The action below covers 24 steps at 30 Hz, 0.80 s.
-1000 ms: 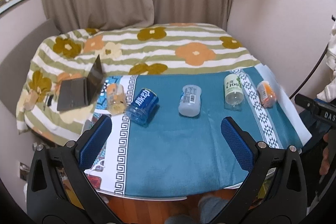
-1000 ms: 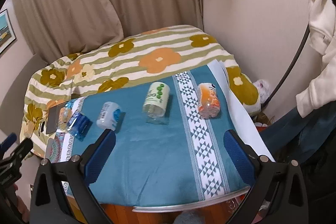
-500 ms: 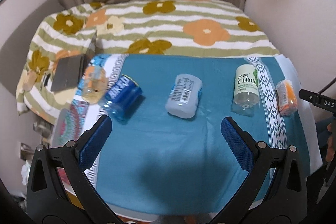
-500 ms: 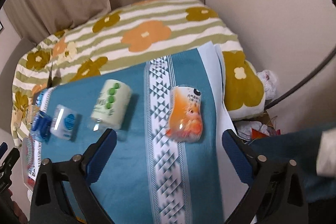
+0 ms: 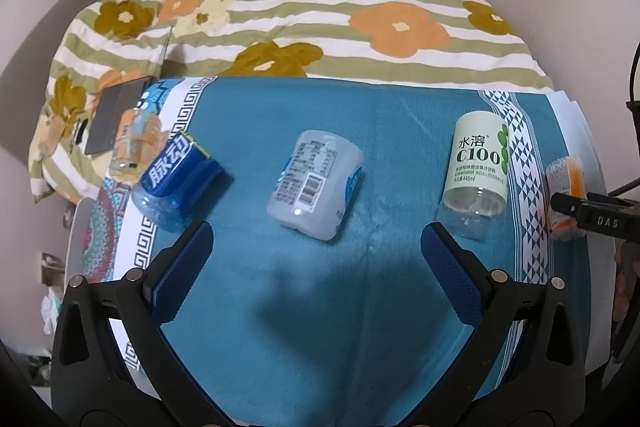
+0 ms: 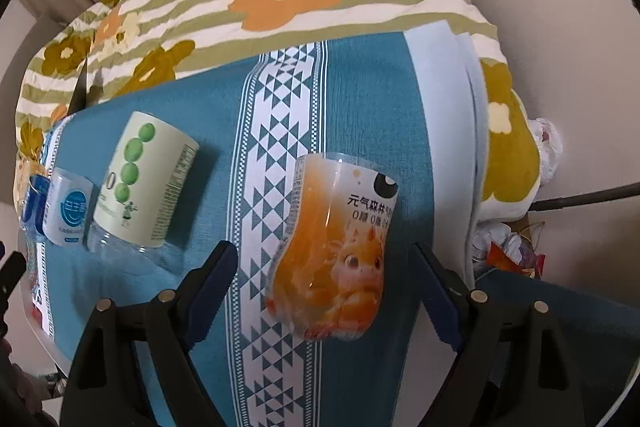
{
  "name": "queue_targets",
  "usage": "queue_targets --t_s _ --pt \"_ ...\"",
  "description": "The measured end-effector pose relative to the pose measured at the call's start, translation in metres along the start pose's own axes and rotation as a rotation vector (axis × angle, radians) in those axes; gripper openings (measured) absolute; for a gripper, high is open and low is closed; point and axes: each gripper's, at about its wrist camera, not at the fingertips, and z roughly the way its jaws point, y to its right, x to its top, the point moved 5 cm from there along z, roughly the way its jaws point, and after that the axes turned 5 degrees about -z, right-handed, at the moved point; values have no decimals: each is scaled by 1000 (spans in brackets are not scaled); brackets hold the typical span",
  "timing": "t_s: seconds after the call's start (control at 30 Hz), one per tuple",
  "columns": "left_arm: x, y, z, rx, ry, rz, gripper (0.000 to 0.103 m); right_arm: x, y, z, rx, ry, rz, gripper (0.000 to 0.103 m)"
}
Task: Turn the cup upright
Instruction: 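Move the right tool toward the orange-labelled cup lying on its side, then close the right gripper on the orange-labelled cup and lift it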
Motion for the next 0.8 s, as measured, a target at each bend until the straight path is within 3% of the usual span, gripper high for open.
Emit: queue_targets --t_s 0.2,0.27,0.8 --pt "3 7 8 1 -17 -4 103 -1 1 14 11 -56 -22 70" --pt "4 7 10 2 -20 -5 103 -2 0 18 17 -71 -33 59" --pt "-1 -23 -12 -15 28 -20 103 -6 -19 -12 33 -17 -9 57"
